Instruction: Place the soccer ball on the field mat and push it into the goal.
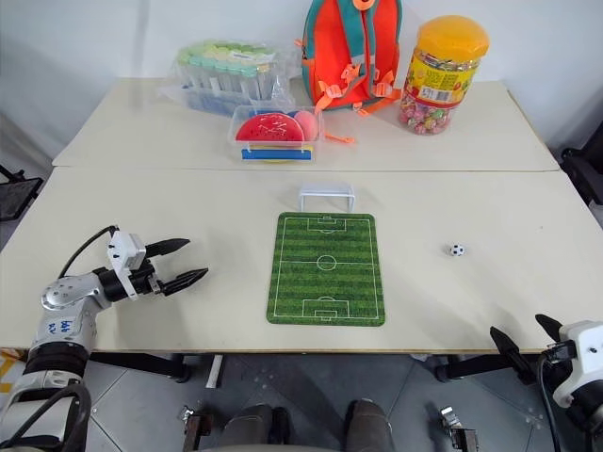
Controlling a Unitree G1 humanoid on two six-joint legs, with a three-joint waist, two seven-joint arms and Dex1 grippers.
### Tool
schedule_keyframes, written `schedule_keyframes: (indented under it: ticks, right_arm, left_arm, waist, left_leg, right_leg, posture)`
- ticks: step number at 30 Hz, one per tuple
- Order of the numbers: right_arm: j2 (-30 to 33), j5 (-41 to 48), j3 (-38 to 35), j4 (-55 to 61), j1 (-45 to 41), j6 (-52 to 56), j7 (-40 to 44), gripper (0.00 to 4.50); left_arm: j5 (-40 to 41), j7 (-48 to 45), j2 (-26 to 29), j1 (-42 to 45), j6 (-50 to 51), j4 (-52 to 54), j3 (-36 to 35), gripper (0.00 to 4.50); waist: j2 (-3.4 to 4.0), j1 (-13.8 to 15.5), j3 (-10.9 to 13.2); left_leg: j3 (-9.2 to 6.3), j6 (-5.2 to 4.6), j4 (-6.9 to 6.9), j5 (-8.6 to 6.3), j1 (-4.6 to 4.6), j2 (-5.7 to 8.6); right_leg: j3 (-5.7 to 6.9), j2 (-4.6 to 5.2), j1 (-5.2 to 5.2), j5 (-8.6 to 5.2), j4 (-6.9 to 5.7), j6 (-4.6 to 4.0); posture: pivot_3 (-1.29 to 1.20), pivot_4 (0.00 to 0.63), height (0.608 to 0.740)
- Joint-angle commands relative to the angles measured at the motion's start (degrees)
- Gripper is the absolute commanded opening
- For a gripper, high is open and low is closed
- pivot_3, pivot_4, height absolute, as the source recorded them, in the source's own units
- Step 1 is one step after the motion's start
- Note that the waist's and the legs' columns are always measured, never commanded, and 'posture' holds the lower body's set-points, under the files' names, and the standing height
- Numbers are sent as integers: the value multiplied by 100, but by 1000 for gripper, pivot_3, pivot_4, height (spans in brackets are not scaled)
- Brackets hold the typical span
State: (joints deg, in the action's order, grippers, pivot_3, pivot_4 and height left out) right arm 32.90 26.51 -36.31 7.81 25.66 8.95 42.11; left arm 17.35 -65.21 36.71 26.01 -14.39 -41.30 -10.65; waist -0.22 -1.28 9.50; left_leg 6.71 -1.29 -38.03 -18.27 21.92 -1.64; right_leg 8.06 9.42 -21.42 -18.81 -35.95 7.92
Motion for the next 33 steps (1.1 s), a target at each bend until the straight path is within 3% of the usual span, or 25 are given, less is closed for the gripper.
schedule_keyframes:
  ticks: [1,11,15,22,33]
  right_arm:
    - [-41,176,-206,235,73,75,-92,4490]
    - [437,551,-396,1053,-303,1225,-666,4490]
    - [802,905,-196,1159,-993,1858,-718,4490]
    - [1160,258,988,-501,-2678,1677,-326,4490]
    - [1011,-400,1780,-2714,-4202,744,221,4490]
  left_arm:
    - [20,296,-22,200,21,-59,-135,4500]
    - [52,433,-74,305,489,224,-126,4500]
    - [249,-185,-187,299,413,426,5,4500]
    - [568,-1059,-487,462,226,545,33,4500]
    - [733,-943,-484,-59,505,1261,-57,4500]
  waist:
    - [-1,6,0]
    - [-3,-11,2]
    - [-4,-13,2]
    - [-15,6,6]
    - [-15,-28,6]
  left_leg:
    - [0,0,0,0,0,0]
    - [1,-1,-3,0,0,-1]
    - [5,-1,-5,0,0,-2]
    - [6,-1,-12,0,9,10]
    - [0,-1,-17,0,18,8]
  right_leg:
    - [0,0,0,0,0,0]
    - [-3,-2,-2,0,-2,1]
    - [-9,-4,-4,0,-3,1]
    - [-3,-8,-7,1,-2,1]
    - [6,-8,-9,2,-1,2]
  posture:
    - [0,150,740]
    - [0,150,740]
    - [0,150,740]
    - [0,150,740]
    - [0,150,740]
